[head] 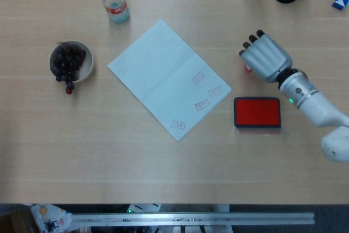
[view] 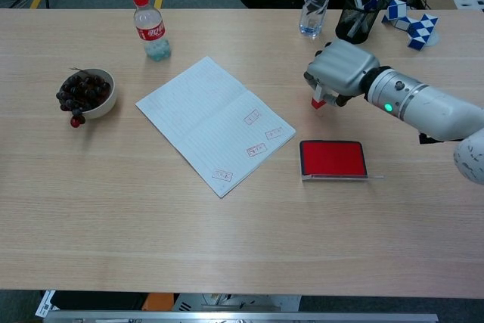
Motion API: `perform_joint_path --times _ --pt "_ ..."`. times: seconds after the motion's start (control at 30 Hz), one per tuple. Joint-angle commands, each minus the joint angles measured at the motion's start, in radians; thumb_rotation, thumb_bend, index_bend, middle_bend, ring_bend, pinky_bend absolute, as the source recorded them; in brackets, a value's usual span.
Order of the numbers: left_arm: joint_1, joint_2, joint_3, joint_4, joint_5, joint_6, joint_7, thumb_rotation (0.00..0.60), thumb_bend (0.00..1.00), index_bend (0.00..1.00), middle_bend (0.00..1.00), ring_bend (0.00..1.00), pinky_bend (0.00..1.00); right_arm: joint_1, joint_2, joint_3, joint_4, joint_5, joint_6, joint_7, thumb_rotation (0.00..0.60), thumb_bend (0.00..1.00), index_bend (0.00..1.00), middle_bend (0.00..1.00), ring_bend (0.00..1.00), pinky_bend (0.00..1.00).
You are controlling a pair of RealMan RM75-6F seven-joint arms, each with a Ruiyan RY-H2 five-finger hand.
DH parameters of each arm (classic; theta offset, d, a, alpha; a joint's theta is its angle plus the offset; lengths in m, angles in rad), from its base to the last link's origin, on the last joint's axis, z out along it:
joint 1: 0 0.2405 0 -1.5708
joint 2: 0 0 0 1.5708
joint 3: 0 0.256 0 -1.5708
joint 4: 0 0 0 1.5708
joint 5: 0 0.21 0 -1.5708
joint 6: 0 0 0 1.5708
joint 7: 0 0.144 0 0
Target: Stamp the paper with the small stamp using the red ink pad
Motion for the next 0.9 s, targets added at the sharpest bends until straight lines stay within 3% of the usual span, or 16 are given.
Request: perform_joint_path --times 0.03,0.9 --pt "0.0 -0.001 0.0 0.0 0.001 0.0 -0.001 0.6 0.22 0.13 0.11 0.15 0.14 -0.007 -0.015 -0.003 0.022 0.004 -0.009 0.008 0.6 0.34 0.7 0.45 0.33 0.31" --pt "0.001 0.0 0.0 0.004 -0.004 0.001 -0.004 0.6 0.22 0.13 0.11 0.15 0.14 -0.021 -0.045 0.009 0.05 0.022 -0.038 0.01 0.6 0.26 0.47 0.38 0.27 0.27"
